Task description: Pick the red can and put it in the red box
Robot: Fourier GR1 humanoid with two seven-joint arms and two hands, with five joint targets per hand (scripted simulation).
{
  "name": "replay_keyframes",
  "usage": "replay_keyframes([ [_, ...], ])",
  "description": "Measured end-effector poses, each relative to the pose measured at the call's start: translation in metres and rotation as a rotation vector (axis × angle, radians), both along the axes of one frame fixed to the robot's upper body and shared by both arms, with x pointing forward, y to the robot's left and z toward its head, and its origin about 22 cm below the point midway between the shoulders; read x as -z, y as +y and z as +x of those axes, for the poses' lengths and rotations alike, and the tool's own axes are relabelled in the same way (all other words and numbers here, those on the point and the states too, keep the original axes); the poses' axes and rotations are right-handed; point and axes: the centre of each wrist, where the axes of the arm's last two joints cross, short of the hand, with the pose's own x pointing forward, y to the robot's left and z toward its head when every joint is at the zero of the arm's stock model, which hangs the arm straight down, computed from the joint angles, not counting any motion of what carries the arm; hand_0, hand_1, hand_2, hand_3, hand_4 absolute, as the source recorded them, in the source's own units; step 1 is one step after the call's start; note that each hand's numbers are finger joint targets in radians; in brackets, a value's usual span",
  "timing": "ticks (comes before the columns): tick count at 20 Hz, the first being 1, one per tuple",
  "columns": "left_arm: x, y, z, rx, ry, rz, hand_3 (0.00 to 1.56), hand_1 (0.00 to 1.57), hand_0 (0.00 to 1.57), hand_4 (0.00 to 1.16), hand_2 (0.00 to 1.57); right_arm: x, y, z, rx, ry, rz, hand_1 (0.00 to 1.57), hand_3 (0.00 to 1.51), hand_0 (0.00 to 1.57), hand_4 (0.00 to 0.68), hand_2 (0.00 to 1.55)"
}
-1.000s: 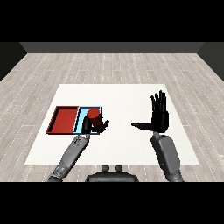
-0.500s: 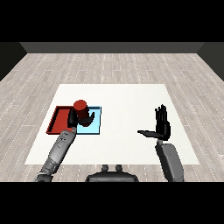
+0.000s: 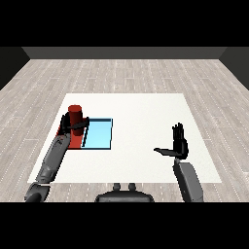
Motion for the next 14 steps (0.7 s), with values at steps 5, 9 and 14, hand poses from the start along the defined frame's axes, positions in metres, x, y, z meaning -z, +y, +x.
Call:
replay_keyframes([
  [5, 0.038, 0.041, 0.004, -0.125, 0.126, 0.006, 1.49, 1.57, 1.57, 1.07, 1.57, 0.005, -0.007, 0.002, -0.004, -0.016, -0.012, 0.00, 0.00, 0.00, 0.000, 0.00],
  [9, 0.066, 0.059, 0.002, -0.203, 0.216, 0.035, 1.43, 1.39, 1.39, 1.05, 1.44, 0.005, -0.003, 0.006, -0.013, -0.048, -0.022, 0.00, 0.00, 0.00, 0.000, 0.00],
  [14, 0.088, 0.076, -0.006, -0.304, 0.369, 0.091, 0.00, 0.53, 0.53, 0.66, 0.62, 0.001, -0.001, 0.005, -0.017, -0.086, -0.047, 0.00, 0.00, 0.00, 0.000, 0.00],
])
